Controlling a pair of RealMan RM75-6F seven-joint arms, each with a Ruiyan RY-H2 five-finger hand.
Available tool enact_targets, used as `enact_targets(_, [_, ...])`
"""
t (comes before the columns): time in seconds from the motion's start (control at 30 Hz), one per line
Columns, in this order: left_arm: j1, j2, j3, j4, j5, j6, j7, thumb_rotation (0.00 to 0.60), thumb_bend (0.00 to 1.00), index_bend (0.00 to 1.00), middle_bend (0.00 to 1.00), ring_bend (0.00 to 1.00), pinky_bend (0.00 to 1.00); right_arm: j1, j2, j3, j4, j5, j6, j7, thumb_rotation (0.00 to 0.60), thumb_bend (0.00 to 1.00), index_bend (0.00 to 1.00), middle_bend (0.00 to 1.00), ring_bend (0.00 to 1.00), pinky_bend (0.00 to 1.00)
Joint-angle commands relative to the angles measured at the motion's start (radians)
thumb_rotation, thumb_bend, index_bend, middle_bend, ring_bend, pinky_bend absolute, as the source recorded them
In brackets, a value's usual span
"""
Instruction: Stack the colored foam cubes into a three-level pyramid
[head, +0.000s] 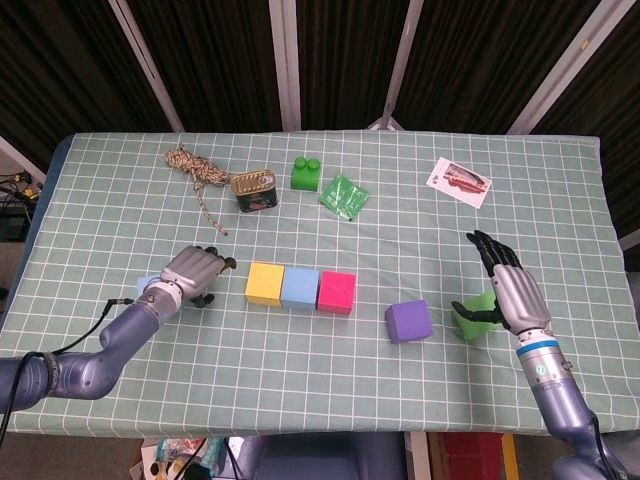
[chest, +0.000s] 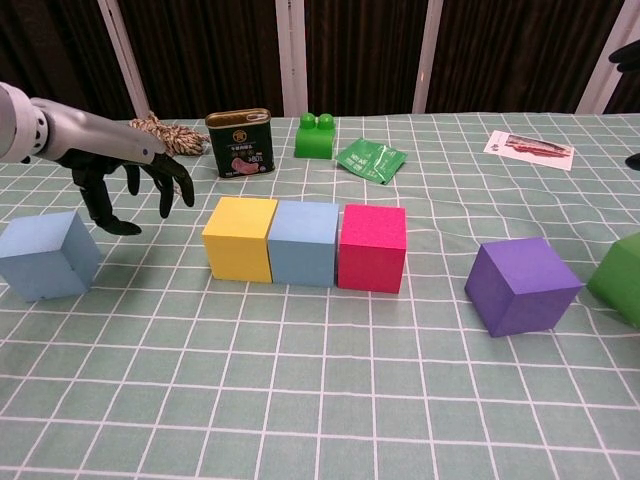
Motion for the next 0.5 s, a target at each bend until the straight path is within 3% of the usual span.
enact_targets(0.03, [-0.003, 0.005, 0.009, -0.005, -0.009, 0.016, -0.005, 0.6, 0.49, 0.22, 0.31, 0.16, 0.27, -0.001, -0.001, 0.002, 0.0, 0.0, -0.002, 0.001, 0.6, 0.25, 0.0, 0.0, 0.0, 0.0])
enact_targets(0.5, [-0.034, -0.046, 0.029, 0.006, -0.024, 0.019, -0.013, 0.6, 0.49, 0.23, 0.3, 0.16, 0.27, -0.01, -0.004, 0.015, -0.007, -0.009, -0.001, -0.001, 0.6, 0.25, 0.0, 0.0, 0.0, 0.0])
